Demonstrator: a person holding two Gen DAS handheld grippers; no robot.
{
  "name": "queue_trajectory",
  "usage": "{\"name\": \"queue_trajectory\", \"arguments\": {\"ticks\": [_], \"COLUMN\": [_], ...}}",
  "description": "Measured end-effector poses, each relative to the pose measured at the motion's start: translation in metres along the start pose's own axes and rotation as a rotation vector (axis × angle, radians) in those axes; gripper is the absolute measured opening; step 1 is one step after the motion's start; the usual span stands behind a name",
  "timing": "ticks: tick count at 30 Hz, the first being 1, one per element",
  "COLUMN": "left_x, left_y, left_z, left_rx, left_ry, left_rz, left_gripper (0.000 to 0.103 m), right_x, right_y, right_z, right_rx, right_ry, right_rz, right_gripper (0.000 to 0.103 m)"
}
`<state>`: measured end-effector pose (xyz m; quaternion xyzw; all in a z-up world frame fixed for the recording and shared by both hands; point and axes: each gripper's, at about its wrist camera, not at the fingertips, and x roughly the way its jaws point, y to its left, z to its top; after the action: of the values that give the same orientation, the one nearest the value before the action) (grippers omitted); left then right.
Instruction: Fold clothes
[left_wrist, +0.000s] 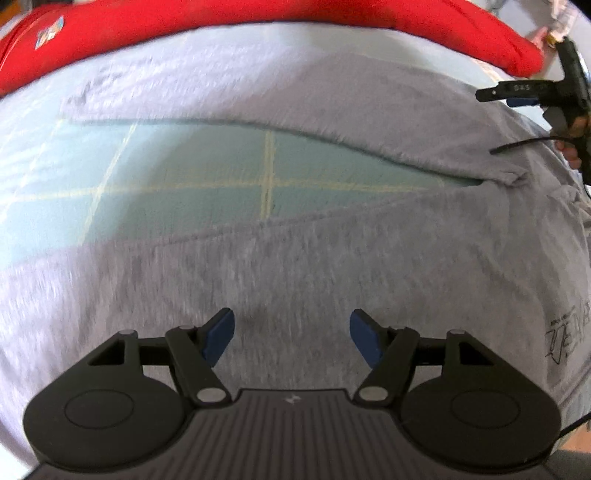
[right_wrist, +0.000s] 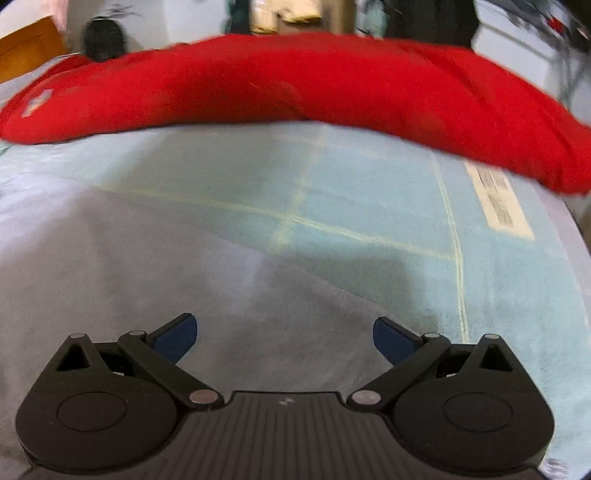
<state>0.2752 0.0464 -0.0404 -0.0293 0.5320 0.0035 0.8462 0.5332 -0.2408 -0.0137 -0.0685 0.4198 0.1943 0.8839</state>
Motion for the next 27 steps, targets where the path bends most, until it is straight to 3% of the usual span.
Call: {"name": "queue_trajectory", "arguments": {"ticks": [3,8,12,15,16,20,22,27], "left_x": [-0.007,-0.014,-0.013,-0.016,-0.02,-0.036,-0.044,-0.039], "left_y": [-0.008,-0.014,-0.005,0.014,0.022,0.047,0.052,0.069], "left_z": [-0.002,-0.021,-0.039,-0.058,-0.066,-0.081,-0.075,-0.066], "left_rx": [0.107,0.231,0.243,0.223,0.206,0.12,0.125,0.138], "left_ry": [-0.029,-0.047,-0.014,0.035,0.049,0.111,0.074,-0.003], "left_rz": [0.018,0.022,-0.004,-0.01,-0.019,0.004,0.021,0.045], "left_gripper": [0.07,0.07,0.07,0.072,0.074,0.074,0.074,0.074], "right_x": [-0.043,-0.096,-0.112,-0.102,-0.103,-0.113,-0.123,-0.13], "right_y": [0.017,0.047,0.079,0.096,0.101,0.113,0.135,0.21], "right_z": [-0.017,-0.074,-0.132,-0.167,-0.175,-0.171,-0.162,-0.158], "right_rx": [-0.008,0.007,0.006,0.005,0.001,0.0,-0.09,-0.239], "right_ry": [0.012,0.077,0.164,0.24,0.229,0.225,0.167,0.108], "right_rz": [0.055,0.081,0.071,0.01,-0.014,-0.081,-0.056,0.17], "right_gripper": [0.103,0.103,0.103,0.103,0.103,0.103,0.103,0.103]}}
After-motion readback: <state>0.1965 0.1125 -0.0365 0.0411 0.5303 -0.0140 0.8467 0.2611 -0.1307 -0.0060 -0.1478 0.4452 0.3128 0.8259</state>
